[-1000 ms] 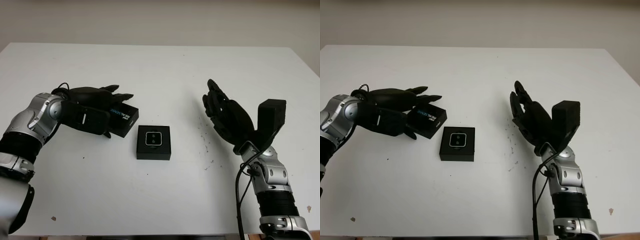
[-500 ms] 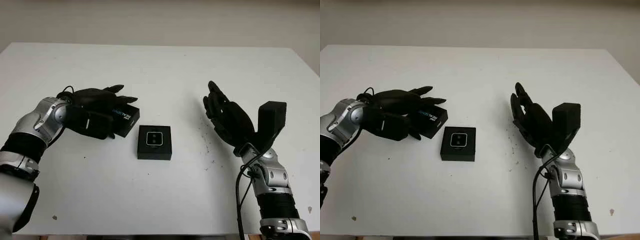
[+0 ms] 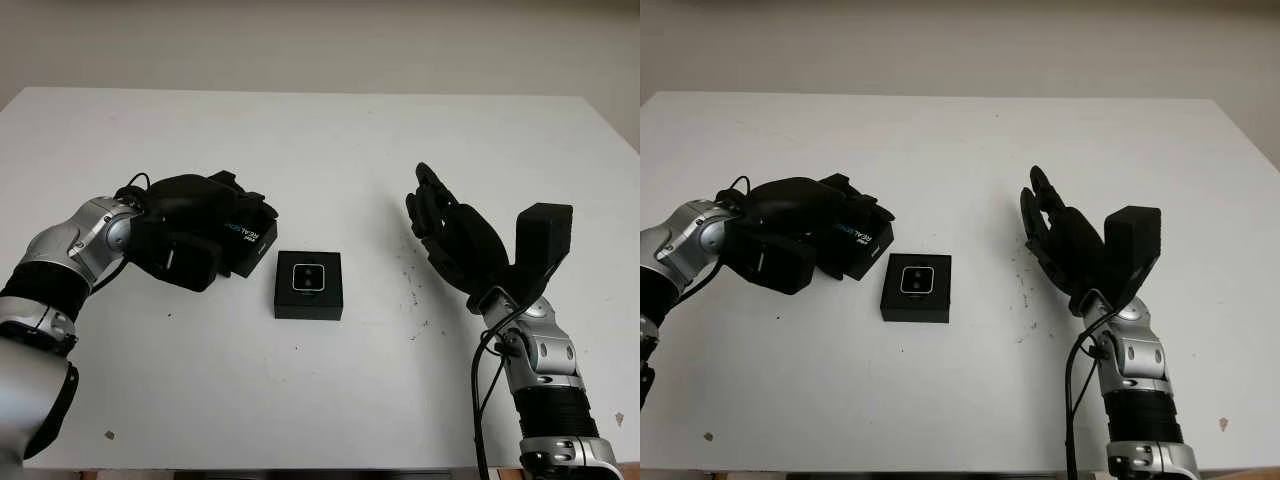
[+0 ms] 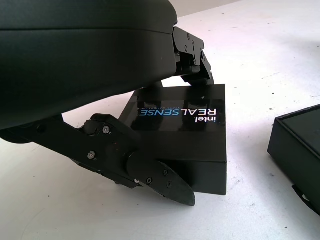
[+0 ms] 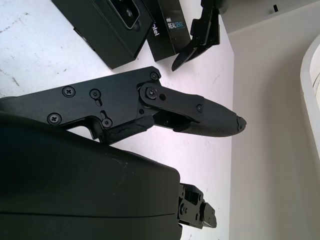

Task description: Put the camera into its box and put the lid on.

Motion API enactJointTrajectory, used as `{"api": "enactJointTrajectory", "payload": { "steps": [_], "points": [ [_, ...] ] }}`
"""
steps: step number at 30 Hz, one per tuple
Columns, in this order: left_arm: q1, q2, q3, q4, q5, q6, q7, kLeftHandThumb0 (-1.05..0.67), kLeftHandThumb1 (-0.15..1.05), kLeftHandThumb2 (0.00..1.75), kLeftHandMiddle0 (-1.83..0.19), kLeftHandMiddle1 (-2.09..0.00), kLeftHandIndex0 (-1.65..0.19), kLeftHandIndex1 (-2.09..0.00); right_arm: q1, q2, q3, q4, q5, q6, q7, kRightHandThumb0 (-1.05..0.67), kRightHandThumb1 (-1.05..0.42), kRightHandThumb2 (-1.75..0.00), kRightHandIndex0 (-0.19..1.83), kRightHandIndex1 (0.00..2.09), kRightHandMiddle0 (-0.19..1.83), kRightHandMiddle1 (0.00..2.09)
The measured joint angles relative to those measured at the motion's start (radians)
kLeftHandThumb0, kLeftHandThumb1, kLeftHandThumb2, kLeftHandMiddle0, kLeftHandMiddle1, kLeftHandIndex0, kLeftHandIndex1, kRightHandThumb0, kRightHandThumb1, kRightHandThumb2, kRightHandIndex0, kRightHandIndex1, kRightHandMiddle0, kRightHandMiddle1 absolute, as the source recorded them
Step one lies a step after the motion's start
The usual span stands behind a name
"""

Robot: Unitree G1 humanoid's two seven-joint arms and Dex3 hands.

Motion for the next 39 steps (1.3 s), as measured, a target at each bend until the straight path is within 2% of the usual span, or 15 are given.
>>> {"api": "enactJointTrajectory", "payload": {
  "steps": [7,8,11,13,16,21,25,29,33,39],
  "points": [
    [0.0,0.0,0.002,0.005,-0.022,0.021,-0.011,-0.15,1.01,0.07,-0.3,-1.18,-0.27,-1.09,0.002,0.001,0.0,0.0,0.001,0.001,-0.001,-0.66,-1.05,-0.6,-0.19,0.0,-0.19,0.01],
    [0.003,-0.002,0.007,0.005,-0.037,0.034,-0.018,-0.14,1.03,0.07,-0.29,-1.34,-0.26,-1.13,0.002,0.001,0.0,0.0,0.001,0.002,-0.001,-0.66,-1.05,-0.6,-0.19,0.0,-0.19,0.0],
    [0.014,-0.02,0.038,0.003,-0.102,0.088,-0.043,-0.18,1.05,0.15,-0.3,-1.58,-0.22,-1.23,0.002,0.002,0.0,0.0,0.003,0.002,0.003,-0.65,-1.05,-0.6,-0.19,0.0,-0.19,0.0],
    [0.027,-0.034,0.064,-0.017,-0.143,0.148,-0.062,-0.23,1.05,0.17,-0.32,-1.64,-0.2,-1.26,0.004,0.002,0.0,0.0,0.004,0.004,0.003,-0.64,-1.05,-0.61,-0.19,0.0,-0.19,0.0],
    [0.041,-0.055,0.095,-0.094,-0.185,0.308,-0.11,-0.31,1.05,0.21,-0.36,-1.78,-0.19,-1.29,0.011,0.006,0.001,-0.008,0.004,0.017,-0.006,-0.63,-1.05,-0.61,-0.19,0.0,-0.19,0.0],
    [0.067,-0.081,0.137,-0.269,-0.236,0.519,-0.166,-0.3,1.05,0.21,-0.33,-1.84,-0.19,-1.37,0.021,0.025,0.004,-0.031,0.004,0.021,-0.022,-0.61,-1.05,-0.6,-0.19,0.01,-0.18,0.03],
    [0.074,-0.084,0.155,-0.375,-0.26,0.614,-0.2,-0.3,1.05,0.19,-0.33,-1.87,-0.17,-1.49,0.036,0.038,0.009,-0.054,0.002,0.022,-0.031,-0.63,-1.05,-0.58,-0.19,0.02,-0.19,0.03],
    [0.081,-0.083,0.157,-0.478,-0.262,0.712,-0.258,-0.29,1.05,0.18,-0.32,-1.83,-0.17,-1.5,0.053,0.046,0.027,-0.104,0.0,0.033,-0.042,-0.63,-1.05,-0.6,-0.19,0.02,-0.19,0.03],
    [0.084,-0.075,0.156,-0.556,-0.249,0.763,-0.302,-0.3,1.05,0.17,-0.3,-1.78,-0.16,-1.48,0.065,0.053,0.033,-0.133,0.0,0.038,-0.052,-0.63,-1.05,-0.6,-0.19,0.03,-0.19,0.04],
    [0.08,-0.061,0.146,-0.653,-0.223,0.907,-0.422,-0.28,1.05,0.16,-0.35,-1.84,-0.18,-1.54,0.08,0.067,0.044,-0.148,-0.002,0.037,-0.067,-0.63,-1.05,-0.6,-0.19,0.03,-0.19,0.04]
  ]
}}
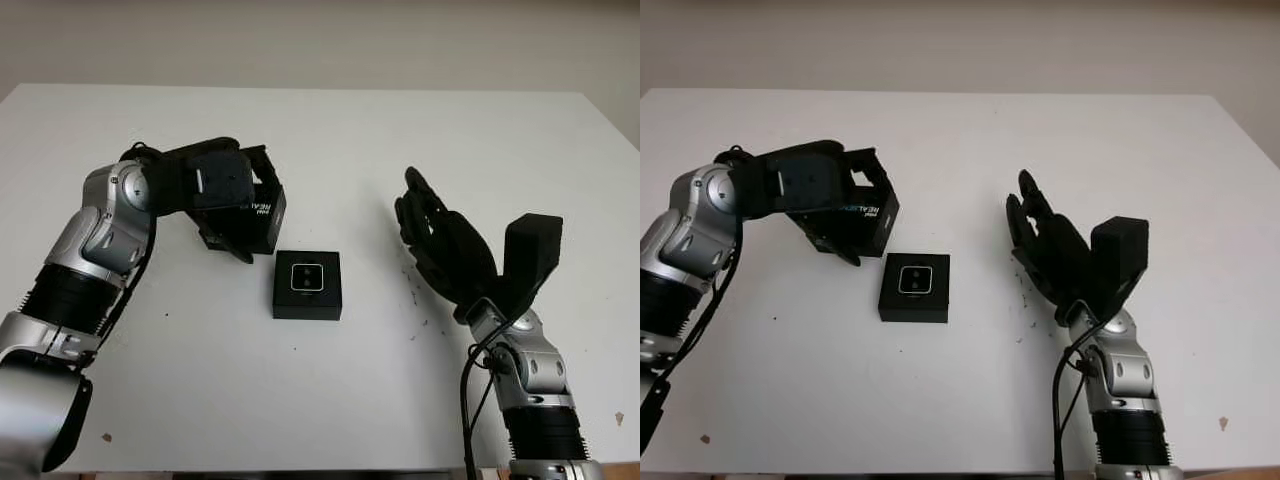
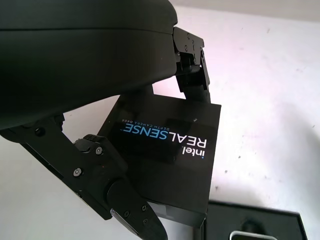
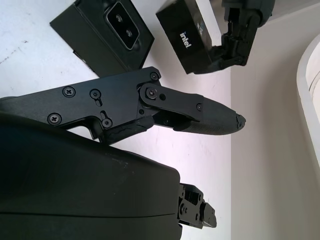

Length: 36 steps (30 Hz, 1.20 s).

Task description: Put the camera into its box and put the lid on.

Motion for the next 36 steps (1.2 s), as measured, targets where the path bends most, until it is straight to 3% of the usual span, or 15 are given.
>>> {"api": "enactJointTrajectory", "payload": {
  "steps": [4,10,17,25,29,36],
  "points": [
    [-0.02,0.004,-0.016,-0.058,0.017,0.083,-0.079,-0.29,1.05,0.15,-0.4,-1.79,-0.24,-1.54,0.016,0.026,0.025,-0.006,-0.065,-0.084,-0.055,-0.63,-1.05,-0.6,-0.19,0.02,-0.19,0.05],
    [-0.034,0.009,-0.022,-0.136,0.021,0.2,-0.166,-0.3,1.05,0.15,-0.37,-1.68,-0.25,-1.54,0.036,0.048,0.109,-0.003,-0.284,-0.246,-0.212,-0.76,-1.05,-0.59,-0.19,0.02,-0.18,0.05],
    [-0.034,0.009,-0.027,-0.201,-0.008,0.299,-0.22,-0.32,1.05,0.14,-0.38,-1.66,-0.27,-1.58,0.045,0.054,0.159,-0.034,-0.359,-0.272,-0.228,-0.73,-1.05,-0.63,-0.18,0.03,-0.18,0.04],
    [-0.03,-0.022,-0.026,-0.236,-0.061,0.398,-0.185,-0.33,1.05,0.15,-0.38,-1.73,-0.25,-1.56,0.047,0.062,0.156,-0.036,-0.354,-0.259,-0.229,-0.74,-1.05,-0.62,-0.18,0.04,-0.18,0.05],
    [-0.002,-0.028,-0.028,-0.249,-0.067,0.38,-0.133,-0.34,1.05,0.15,-0.43,-1.8,-0.3,-1.61,0.052,0.074,0.154,-0.036,-0.349,-0.271,-0.237,-0.72,-1.05,-0.62,-0.18,0.04,-0.18,0.05],
    [0.045,-0.07,-0.03,-0.294,-0.071,0.439,-0.052,-0.34,1.05,0.15,-0.4,-1.83,-0.27,-1.67,0.055,0.114,0.129,-0.016,-0.283,-0.302,-0.24,-0.73,-1.05,-0.63,-0.19,0.0,-0.19,0.0]
  ]
}}
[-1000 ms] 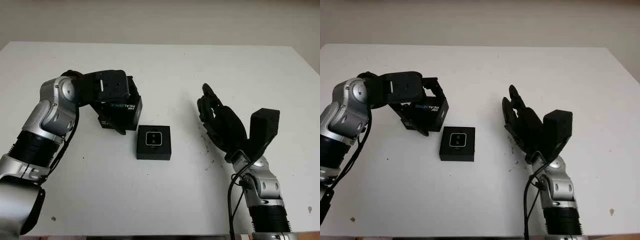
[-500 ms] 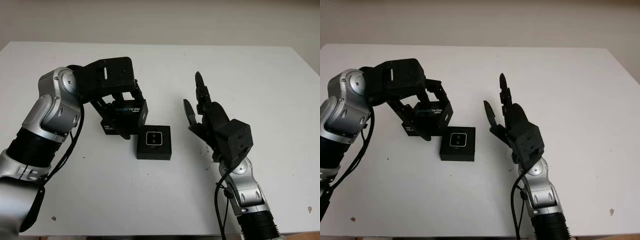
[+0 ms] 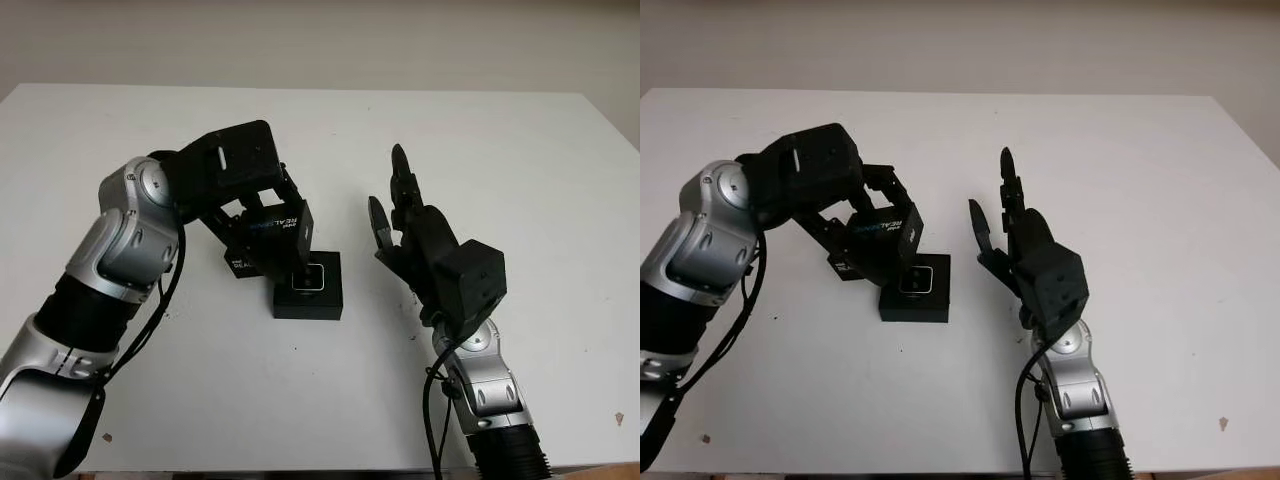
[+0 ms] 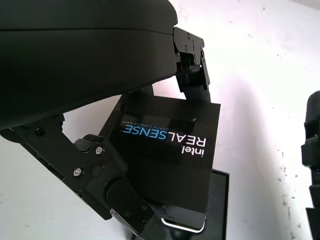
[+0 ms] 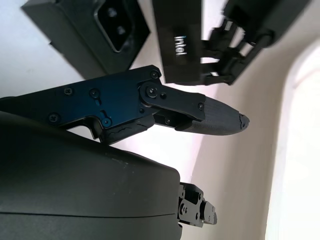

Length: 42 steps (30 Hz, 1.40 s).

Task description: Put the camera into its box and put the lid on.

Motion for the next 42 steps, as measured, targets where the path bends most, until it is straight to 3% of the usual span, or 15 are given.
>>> {"api": "enactJointTrajectory", "payload": {
  "steps": [13,31,42],
  "points": [
    [0.014,0.001,-0.117,-0.082,0.069,0.161,0.012,-0.3,1.05,0.13,-0.47,-1.83,-0.26,-1.6,0.0,0.017,-0.016,0.018,0.016,-0.021,-0.009,-0.75,-1.05,-0.61,-0.19,0.0,-0.19,0.0],
    [0.012,0.001,-0.138,-0.098,0.061,0.256,0.003,-0.3,1.05,0.12,-0.43,-1.89,-0.23,-1.65,0.0,0.019,-0.011,0.02,0.0,-0.032,-0.013,-0.72,-1.05,-0.61,-0.19,0.0,-0.19,0.01],
    [0.012,-0.031,-0.138,-0.107,0.035,0.266,0.039,-0.26,1.05,0.12,-0.42,-1.89,-0.21,-1.64,0.0,0.019,-0.011,0.02,-0.011,-0.03,-0.012,-0.72,-1.05,-0.6,-0.19,0.01,-0.19,0.03]
  ]
}}
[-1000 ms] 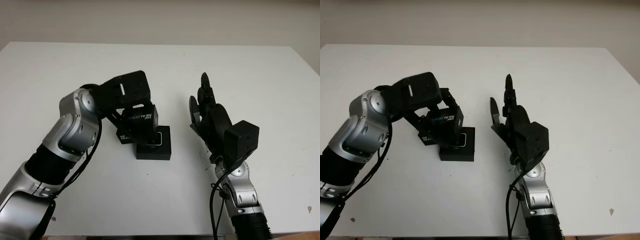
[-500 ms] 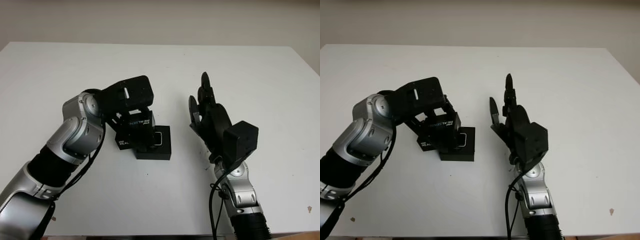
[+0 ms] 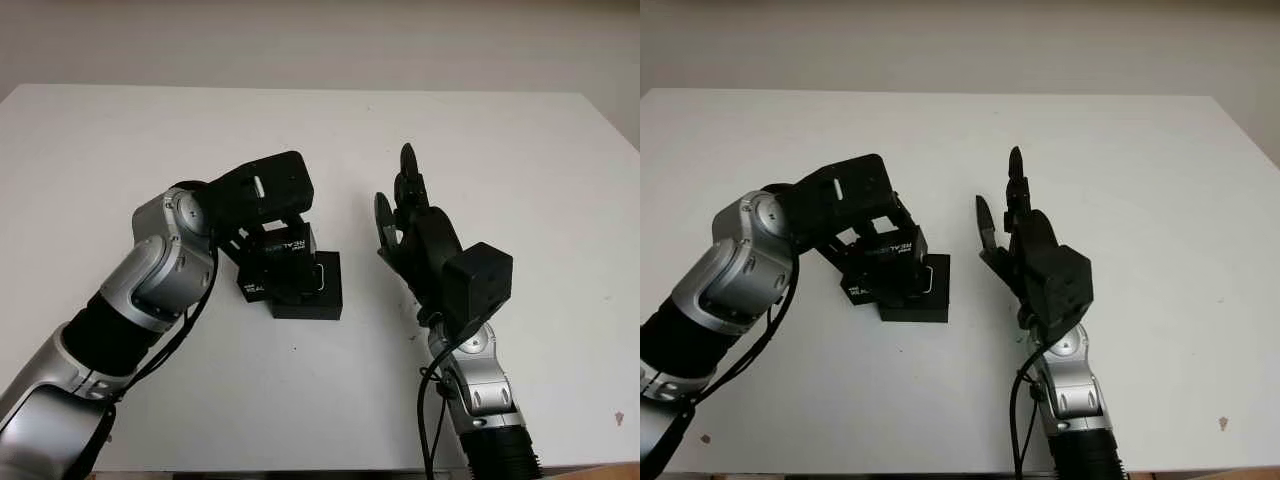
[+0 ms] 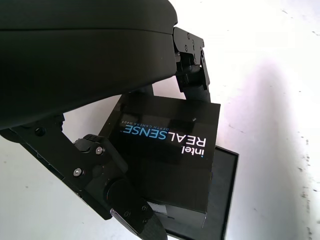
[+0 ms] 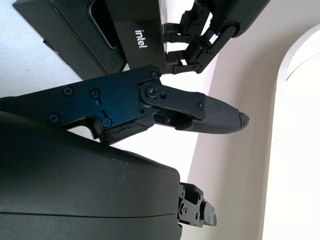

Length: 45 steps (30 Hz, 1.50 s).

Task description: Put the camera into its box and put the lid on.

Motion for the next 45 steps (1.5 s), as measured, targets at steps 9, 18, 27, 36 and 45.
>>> {"api": "enactJointTrajectory", "payload": {
  "steps": [9,18,27,36,45],
  "points": [
    [-0.001,-0.024,-0.007,-0.002,-0.009,0.024,0.03,-0.29,1.05,0.13,-0.48,-1.89,-0.26,-1.66,0.0,0.0,0.009,0.0,-0.009,0.024,0.0,-0.74,-1.05,-0.59,-0.19,0.01,-0.19,0.03],
    [-0.001,-0.027,-0.019,-0.017,-0.009,0.012,0.036,-0.28,1.05,0.15,-0.43,-1.9,-0.26,-1.68,0.0,0.0,0.014,0.0,-0.001,0.026,0.002,-0.73,-1.05,-0.58,-0.19,0.01,-0.19,0.03],
    [-0.001,-0.029,-0.025,-0.018,-0.016,-0.011,0.04,-0.27,1.05,0.16,-0.43,-1.89,-0.23,-1.67,0.0,0.0,0.014,0.003,0.001,0.023,0.004,-0.74,-1.05,-0.58,-0.19,0.01,-0.19,0.02],
    [-0.001,-0.034,-0.03,-0.019,-0.028,-0.047,0.047,-0.26,1.05,0.15,-0.52,-1.97,-0.28,-1.8,0.0,0.0,0.014,0.01,0.001,0.023,-0.003,-0.74,-1.05,-0.58,-0.19,0.01,-0.19,0.03],
    [0.005,-0.037,-0.035,-0.021,-0.028,-0.046,0.061,-0.26,1.05,0.14,-0.48,-1.94,-0.23,-1.75,0.0,0.004,0.012,0.012,0.006,0.019,-0.009,-0.74,-1.05,-0.57,-0.19,0.02,-0.19,0.04]
  ]
}}
